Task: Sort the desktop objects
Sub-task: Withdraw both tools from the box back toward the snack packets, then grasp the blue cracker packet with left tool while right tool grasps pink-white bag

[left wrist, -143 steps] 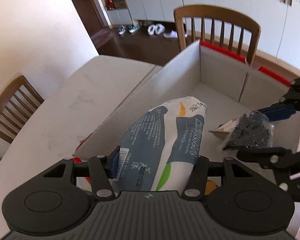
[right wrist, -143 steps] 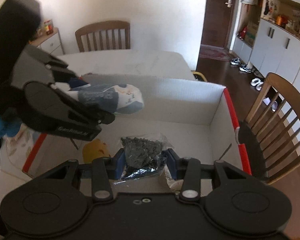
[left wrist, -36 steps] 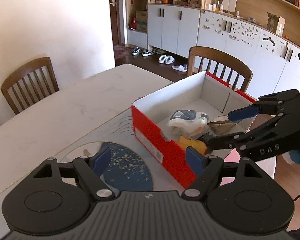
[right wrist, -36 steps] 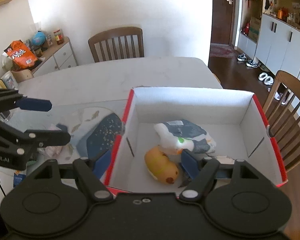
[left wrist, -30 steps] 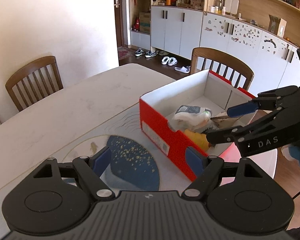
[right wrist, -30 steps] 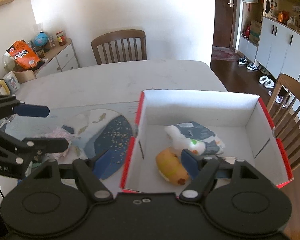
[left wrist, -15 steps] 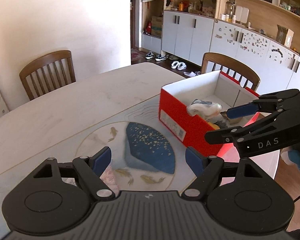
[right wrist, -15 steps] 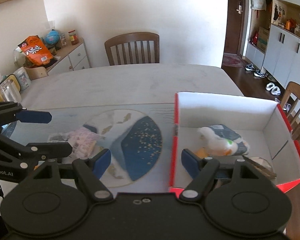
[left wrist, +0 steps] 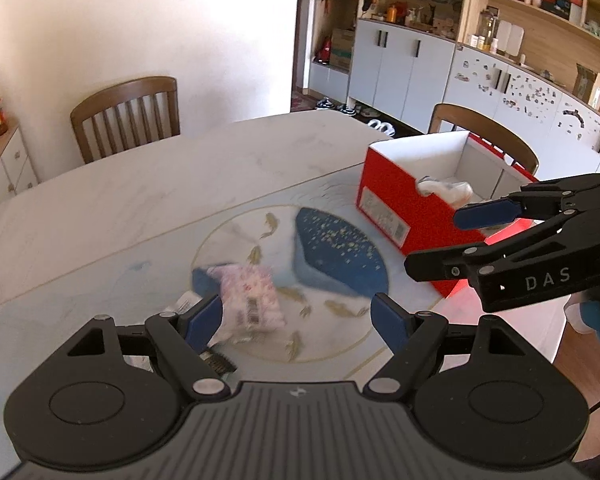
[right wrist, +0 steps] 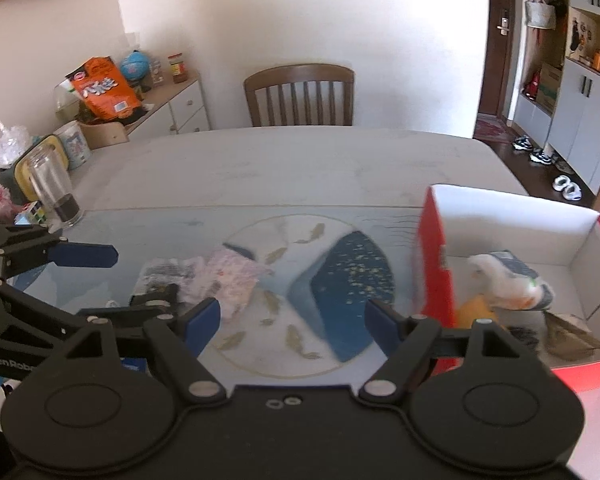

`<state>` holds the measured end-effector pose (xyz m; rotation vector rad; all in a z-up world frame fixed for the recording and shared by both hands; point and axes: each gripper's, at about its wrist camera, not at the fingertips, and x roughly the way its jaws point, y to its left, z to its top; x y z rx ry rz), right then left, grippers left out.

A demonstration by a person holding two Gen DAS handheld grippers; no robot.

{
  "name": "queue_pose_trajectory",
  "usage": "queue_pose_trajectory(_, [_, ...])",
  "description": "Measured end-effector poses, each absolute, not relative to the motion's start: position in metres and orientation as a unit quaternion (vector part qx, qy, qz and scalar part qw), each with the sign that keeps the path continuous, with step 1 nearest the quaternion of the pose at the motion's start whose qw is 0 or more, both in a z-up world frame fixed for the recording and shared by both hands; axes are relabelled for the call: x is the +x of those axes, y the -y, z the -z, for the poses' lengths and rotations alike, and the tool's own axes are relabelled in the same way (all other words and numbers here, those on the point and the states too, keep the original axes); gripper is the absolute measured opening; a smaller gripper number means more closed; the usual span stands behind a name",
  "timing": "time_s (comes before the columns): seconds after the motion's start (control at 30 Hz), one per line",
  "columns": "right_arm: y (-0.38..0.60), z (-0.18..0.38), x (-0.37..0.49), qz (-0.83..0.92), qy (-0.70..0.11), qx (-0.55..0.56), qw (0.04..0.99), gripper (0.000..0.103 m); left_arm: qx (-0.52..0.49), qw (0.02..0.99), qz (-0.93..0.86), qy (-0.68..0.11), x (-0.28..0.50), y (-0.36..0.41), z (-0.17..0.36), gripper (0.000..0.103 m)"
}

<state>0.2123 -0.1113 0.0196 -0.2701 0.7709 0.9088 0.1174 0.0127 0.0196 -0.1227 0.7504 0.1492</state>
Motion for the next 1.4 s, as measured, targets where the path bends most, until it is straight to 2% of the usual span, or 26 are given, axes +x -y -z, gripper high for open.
queue_pose_trajectory(0.13, [0.101, -0.016, 0.201, -0.434, -0.357, -0.135, 0.816, 0.083, -0.061, 0.924, -0.081, -0.368, 0.103, -0.021, -0.011, 0.081])
queue_pose_trajectory(0.3, [0.093, -0.011, 0.194, -0.433, -0.361, -0.136, 0.815, 0.086, -0.072, 0.923, -0.090, -0.368, 0.086, -0.030, -0.001, 0.089])
queue_pose_trajectory(0.43, [0.086, -0.007, 0.186, -0.439, -0.359, -0.143, 0.811, 0.090, -0.068, 0.922, -0.101, -0.367, 0.076, -0.035, 0.004, 0.091])
queue_pose_trajectory(0.5, [0.082, -0.005, 0.182, -0.445, -0.354, -0.147, 0.809, 0.094, -0.067, 0.922, -0.110, -0.364, 0.071, -0.038, 0.007, 0.103])
queue_pose_trajectory(1.4, [0.032, 0.037, 0.187, -0.428, -0.353, -0.169, 0.815, 0.094, -0.081, 0.905, -0.159, -0.386, 0.060, -0.053, 0.068, 0.103])
